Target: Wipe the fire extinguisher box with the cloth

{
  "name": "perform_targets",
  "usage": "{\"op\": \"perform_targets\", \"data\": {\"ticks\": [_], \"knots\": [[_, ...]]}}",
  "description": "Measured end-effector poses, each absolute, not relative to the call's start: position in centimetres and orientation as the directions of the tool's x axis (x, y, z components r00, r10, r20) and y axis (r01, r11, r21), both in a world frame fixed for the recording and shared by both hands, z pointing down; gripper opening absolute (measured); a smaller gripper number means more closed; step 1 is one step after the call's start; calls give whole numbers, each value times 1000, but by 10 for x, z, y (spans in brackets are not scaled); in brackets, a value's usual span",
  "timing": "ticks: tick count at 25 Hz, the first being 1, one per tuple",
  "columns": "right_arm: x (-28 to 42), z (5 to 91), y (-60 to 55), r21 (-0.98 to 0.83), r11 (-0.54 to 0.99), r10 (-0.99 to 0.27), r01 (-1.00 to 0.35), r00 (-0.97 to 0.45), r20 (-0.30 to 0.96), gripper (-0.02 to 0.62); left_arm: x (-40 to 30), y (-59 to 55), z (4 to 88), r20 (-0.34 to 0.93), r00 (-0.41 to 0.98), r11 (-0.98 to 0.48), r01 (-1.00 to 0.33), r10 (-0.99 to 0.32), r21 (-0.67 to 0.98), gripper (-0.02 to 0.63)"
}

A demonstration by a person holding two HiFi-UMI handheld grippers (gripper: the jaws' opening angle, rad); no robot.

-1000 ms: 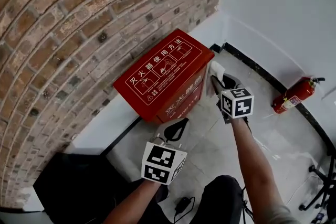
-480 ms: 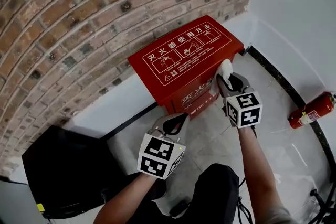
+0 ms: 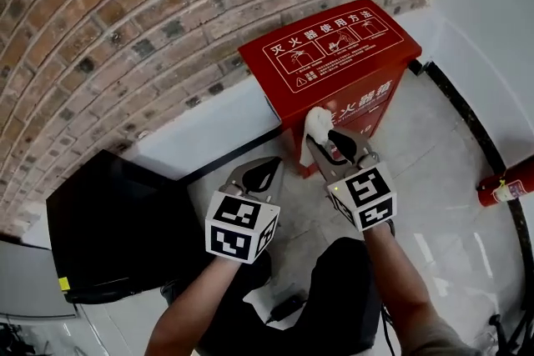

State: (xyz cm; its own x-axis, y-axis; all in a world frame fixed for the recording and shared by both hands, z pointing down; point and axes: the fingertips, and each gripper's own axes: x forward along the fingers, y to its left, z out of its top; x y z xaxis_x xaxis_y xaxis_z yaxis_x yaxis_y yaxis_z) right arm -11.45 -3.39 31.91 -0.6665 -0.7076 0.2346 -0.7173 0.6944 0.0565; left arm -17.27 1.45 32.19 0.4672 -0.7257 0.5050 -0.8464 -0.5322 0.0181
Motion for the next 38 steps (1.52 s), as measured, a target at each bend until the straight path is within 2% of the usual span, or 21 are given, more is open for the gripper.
{"op": "perform_targets", "data": {"ticks": [6,10,15,30,35,38], "knots": [[-157,331,1,29,827,-552,-561,-803,225,121,-193,26,325,523,420,-483,-876,-742,18,0],[-162,362,16,0,870,-475,-492,-840,261,121,-187,30,334,541,422,-495,-869,-727,12,0],[-123,401,-24,17,792,-585,-610,-752,303,121,-164,28,343,555,457,-548,-837,-695,3,0],[57,420,-137,72,533,-818,-843,-492,297,123,-81,2,368,555,575,-673,-739,-601,36,0],[116,431,-169,58,414,-874,-908,-379,305,121,-61,-2,375,544,602,-704,-710,-585,28,0],[155,438,-184,58,296,-914,-953,-265,308,119,-59,0,386,556,599,-713,-701,-576,16,0]]}}
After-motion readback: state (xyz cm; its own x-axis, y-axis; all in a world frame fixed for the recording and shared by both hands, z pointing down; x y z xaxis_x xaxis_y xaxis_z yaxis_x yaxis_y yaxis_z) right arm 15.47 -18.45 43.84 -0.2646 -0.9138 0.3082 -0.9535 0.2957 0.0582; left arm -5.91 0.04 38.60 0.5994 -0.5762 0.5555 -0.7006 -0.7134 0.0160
